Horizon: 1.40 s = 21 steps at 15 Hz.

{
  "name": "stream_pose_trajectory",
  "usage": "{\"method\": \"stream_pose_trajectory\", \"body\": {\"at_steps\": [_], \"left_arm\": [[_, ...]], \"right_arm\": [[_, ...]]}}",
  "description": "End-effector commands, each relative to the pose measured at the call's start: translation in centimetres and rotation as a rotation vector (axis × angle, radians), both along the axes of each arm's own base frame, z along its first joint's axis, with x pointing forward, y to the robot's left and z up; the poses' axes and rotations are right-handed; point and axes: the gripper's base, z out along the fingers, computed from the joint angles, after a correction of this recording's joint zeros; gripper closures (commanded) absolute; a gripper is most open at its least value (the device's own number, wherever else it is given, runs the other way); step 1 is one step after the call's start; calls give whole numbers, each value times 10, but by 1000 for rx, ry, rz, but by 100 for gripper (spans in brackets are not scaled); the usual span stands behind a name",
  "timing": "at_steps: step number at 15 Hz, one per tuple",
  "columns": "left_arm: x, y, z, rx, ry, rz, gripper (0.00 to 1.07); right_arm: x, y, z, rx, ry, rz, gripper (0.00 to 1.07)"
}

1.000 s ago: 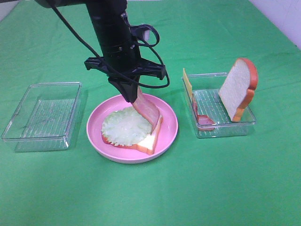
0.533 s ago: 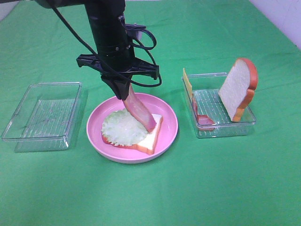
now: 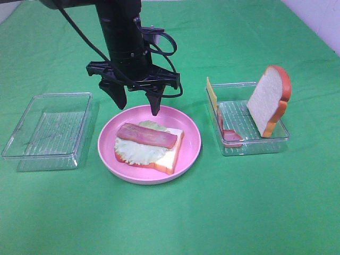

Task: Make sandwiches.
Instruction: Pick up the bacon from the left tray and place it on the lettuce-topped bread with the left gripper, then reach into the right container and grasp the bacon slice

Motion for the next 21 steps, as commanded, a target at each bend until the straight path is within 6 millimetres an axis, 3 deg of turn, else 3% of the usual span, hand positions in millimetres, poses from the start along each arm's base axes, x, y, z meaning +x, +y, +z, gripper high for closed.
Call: {"method": "stream_pose_trajectory", "body": {"at_steps": [1,5,6,11,13,14,15,18,21], "left_arm": [[-8,5,17,20,21,-7,34],[-17,17,69,8,-107,-12,34],[-30,25,107,-40,-179,-9,34],[-68,51,189,-134,-358,-41,34],[-92,68,227,-170,-455,-59,34],[-118,85,257,-202,-537,-82,34],[-132,95,269,-215,-573,-90,34],[-167,122,279,-189,-621,-82,34],[-217,156,254,-152,-581,-84,34]], "right_arm": [[-1,0,0,-16,-21,4,38],[-1,0,0,-16,-21,4,38],[-1,0,0,-16,-21,4,38],[-1,0,0,-16,-21,4,38],[-1,0,0,-16,-21,4,38],[-1,0,0,-16,-21,4,38],[-1,0,0,-16,-21,4,38],[-1,0,0,-16,-21,4,38],[-1,0,0,-16,-21,4,38]]}}
